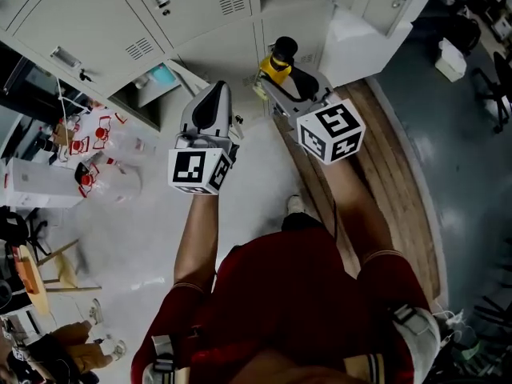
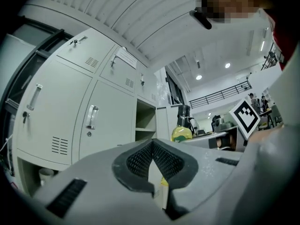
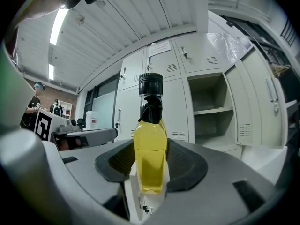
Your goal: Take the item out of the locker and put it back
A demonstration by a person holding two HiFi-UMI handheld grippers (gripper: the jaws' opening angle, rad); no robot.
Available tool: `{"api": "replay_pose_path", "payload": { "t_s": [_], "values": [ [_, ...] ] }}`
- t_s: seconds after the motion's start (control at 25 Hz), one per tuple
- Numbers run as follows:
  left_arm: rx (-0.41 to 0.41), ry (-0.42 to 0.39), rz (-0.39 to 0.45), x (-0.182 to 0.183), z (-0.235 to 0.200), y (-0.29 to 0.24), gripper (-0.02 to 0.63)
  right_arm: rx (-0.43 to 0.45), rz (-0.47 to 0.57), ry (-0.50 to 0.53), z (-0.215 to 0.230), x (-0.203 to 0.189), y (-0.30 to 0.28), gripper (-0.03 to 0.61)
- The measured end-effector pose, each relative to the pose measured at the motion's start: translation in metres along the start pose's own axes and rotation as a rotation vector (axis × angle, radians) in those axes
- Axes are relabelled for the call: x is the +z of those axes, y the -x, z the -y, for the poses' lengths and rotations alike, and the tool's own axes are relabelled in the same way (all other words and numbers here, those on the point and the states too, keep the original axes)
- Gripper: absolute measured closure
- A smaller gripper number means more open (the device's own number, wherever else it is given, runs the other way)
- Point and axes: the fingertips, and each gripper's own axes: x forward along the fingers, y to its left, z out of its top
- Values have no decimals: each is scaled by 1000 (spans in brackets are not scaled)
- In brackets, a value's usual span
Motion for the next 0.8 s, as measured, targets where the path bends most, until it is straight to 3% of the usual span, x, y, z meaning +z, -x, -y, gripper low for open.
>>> {"api": "replay_pose_path", "payload": {
  "t_s": [0.4, 0.8],
  "values": [
    [31, -1, -15, -4, 39, -97, 606, 24, -3, -23, 105, 8, 12, 388],
    [49, -5, -48, -16, 37, -139, 606, 28, -12, 1, 145, 15, 1, 388]
  ]
}}
